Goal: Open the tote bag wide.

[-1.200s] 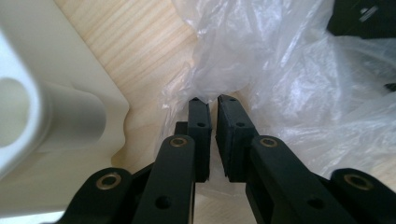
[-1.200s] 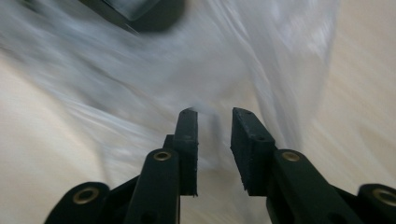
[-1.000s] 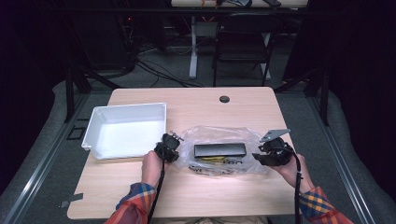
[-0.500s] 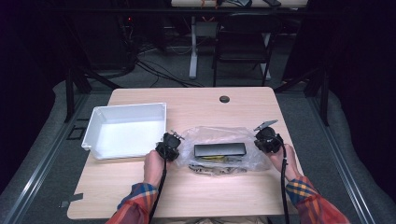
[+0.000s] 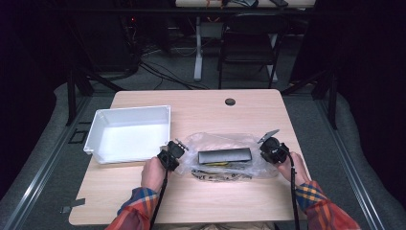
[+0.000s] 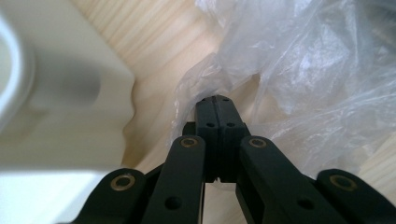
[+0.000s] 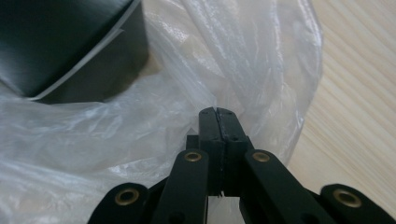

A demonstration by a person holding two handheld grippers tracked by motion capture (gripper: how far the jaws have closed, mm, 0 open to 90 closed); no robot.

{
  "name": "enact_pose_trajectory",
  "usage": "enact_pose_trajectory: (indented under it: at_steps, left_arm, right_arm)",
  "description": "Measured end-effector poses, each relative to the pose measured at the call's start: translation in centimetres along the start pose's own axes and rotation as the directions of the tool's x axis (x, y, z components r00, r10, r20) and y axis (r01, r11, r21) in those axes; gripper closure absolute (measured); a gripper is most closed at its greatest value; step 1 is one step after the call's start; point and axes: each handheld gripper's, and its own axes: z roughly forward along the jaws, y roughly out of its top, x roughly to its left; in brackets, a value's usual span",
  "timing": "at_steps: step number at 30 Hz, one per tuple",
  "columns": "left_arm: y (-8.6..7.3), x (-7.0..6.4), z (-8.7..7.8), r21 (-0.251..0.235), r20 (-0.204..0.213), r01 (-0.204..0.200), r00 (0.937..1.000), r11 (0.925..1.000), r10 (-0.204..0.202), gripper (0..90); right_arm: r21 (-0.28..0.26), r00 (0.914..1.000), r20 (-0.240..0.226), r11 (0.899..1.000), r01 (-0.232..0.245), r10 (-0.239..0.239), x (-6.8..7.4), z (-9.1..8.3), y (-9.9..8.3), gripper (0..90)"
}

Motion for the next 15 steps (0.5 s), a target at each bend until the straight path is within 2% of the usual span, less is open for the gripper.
enact_pose_trajectory:
  at_steps: [3,4,5,6,7,8,9,10,11,12,15]
  left_arm:
    - [-0.6,0.3,-0.2,0.019,0.006,-0.002,1.0,0.9998,0.001,90.0]
    - [-0.7,0.4,-0.4,0.019,0.009,0.002,1.0,0.9998,-0.002,90.0]
    - [-0.8,0.4,-0.5,0.019,0.023,0.008,0.9997,0.9998,-0.009,90.0]
    - [-0.9,0.5,-0.6,0.016,0.026,0.007,0.9996,0.9999,-0.007,90.0]
    - [-1.0,0.6,-0.9,0.007,0.029,0.01,0.9995,0.9999,-0.01,90.0]
    - [-1.0,0.6,-1.2,-0.001,0.041,0.013,0.9991,0.9999,-0.013,88.8]
    - [-1.0,0.7,-1.5,-0.015,0.051,0.021,0.9985,0.9997,-0.02,85.5]
    - [-1.1,0.8,-1.9,-0.034,0.064,0.03,0.9976,0.999,-0.027,81.7]
    - [-1.1,0.9,-2.4,-0.053,0.084,0.04,0.9958,0.9978,-0.036,77.8]
    - [-1.1,0.9,-2.7,-0.066,0.092,0.047,0.9949,0.9967,-0.04,71.5]
    - [-1.2,1.1,-4.3,-0.131,0.126,0.062,0.991,0.9894,-0.045,58.4]
  right_arm:
    - [-0.019,0.9988,-0.044,1.0,0.021,-0.022,0.4,-0.2,0.1,90.0]
    - [-0.031,0.9979,-0.062,0.999,0.015,-0.017,0.5,-0.2,0.1,90.0]
    - [-0.026,0.9971,-0.073,0.999,0.022,-0.024,0.5,-0.2,0.2,90.0]
    - [-0.019,0.9969,-0.073,0.999,0.028,-0.029,0.5,-0.2,0.2,90.0]
    - [-0.047,0.9963,-0.086,0.999,0.0,-0.005,0.8,-0.1,0.1,90.0]
    - [-0.035,0.9969,-0.074,0.999,0.023,-0.025,0.7,-0.4,0.2,89.6]
    - [-0.062,0.9959,-0.09,0.998,0.0,-0.006,0.7,-0.3,0.2,87.5]
    - [-0.049,0.9951,-0.097,0.999,0.015,-0.019,0.5,-0.6,0.3,86.3]
    - [-0.069,0.9947,-0.102,0.998,-0.003,-0.005,0.4,-0.6,0.3,84.4]
    - [-0.086,0.9945,-0.105,0.996,-0.012,0.003,0.4,-0.6,0.3,80.9]
    - [-0.089,0.993,-0.118,0.996,-0.008,-0.002,0.2,-1.2,0.4,68.1]
